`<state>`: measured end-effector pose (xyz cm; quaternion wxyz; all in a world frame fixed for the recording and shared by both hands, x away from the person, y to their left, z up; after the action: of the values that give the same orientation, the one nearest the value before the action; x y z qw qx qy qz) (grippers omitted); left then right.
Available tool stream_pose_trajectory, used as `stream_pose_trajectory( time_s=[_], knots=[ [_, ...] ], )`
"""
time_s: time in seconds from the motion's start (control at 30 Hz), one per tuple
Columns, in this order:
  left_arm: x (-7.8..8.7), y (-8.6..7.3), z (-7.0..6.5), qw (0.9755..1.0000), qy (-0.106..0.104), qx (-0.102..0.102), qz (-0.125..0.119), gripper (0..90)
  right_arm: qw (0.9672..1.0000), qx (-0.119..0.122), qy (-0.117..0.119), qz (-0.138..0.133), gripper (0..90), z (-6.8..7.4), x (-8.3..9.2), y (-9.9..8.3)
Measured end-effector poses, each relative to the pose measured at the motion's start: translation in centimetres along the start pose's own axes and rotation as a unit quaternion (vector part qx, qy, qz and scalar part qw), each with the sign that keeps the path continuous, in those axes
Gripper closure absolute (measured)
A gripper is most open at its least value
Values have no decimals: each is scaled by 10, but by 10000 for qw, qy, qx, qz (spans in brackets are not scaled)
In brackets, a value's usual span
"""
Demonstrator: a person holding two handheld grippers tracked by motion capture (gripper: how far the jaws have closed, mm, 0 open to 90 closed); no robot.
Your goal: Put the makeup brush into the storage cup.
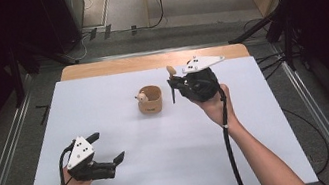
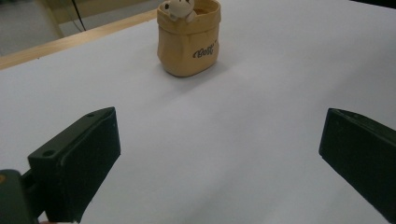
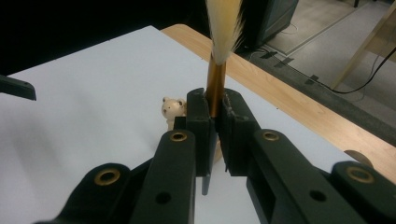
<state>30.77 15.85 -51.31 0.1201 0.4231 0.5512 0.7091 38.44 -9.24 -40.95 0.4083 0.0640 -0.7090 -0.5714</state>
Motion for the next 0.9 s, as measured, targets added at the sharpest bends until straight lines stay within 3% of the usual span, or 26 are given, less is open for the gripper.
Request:
stream_pose_trajectory(
  time_s=[0.9],
  knots=[
    [2, 0, 0, 10000, -22, -18, -17, 0, 9996, 84, -168, -225, 848, -7, -19, 43]
  ],
)
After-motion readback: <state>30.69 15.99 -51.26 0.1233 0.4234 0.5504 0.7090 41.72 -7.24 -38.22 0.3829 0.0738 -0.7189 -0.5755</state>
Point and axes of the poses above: each handheld gripper's, and its own axes: x roughly backward along the jaws, y roughly out of its top, z roughly to its left, the point moved 9 cm from there along -x, roughly forward along the jaws
